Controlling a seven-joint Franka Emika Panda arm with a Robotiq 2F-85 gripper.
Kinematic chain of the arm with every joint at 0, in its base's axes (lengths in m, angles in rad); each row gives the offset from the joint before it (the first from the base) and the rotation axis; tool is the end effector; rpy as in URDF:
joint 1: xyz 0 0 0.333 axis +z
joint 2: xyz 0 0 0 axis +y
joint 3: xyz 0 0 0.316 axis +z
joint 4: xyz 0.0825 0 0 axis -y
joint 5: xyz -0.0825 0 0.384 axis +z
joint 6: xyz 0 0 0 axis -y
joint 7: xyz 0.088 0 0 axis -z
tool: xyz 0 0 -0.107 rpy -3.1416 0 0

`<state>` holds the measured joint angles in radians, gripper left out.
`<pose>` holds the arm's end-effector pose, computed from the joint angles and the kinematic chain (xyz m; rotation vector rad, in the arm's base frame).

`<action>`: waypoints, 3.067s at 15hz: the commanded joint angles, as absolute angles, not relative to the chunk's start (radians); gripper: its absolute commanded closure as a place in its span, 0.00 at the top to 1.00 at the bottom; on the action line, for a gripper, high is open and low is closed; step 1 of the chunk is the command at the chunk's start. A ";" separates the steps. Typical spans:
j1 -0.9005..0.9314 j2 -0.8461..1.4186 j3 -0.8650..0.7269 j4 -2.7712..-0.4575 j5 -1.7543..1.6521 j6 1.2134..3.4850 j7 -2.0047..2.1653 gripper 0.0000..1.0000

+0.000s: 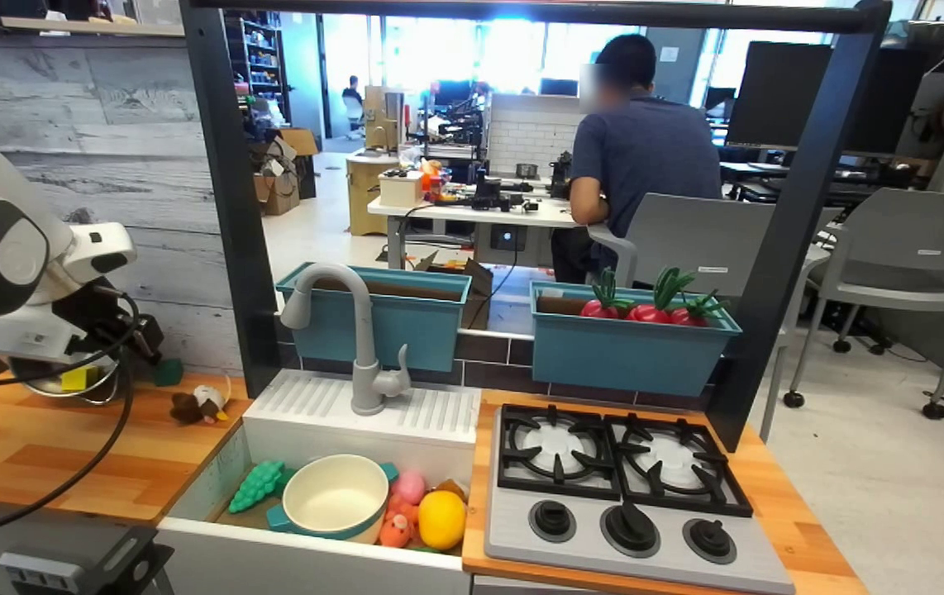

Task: Move the pot to the left and the orange plush toy to the right

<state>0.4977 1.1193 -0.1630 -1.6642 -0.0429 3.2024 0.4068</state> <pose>0.6169 0.2322 0.0103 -3.0297 -0.1429 -0.6866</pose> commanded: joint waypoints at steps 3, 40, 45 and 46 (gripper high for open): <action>0.448 1.030 -0.095 -1.776 -0.001 3.111 0.314 0.99; 0.287 0.659 0.010 -1.951 -0.312 2.056 -0.035 1.00; 0.313 0.764 0.106 -1.753 -0.335 1.902 -0.203 1.00; 0.325 0.785 0.117 -1.715 -0.348 1.855 -0.225 1.00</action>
<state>0.3168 0.7222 0.0779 -1.8443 -0.3028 1.9880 -0.1429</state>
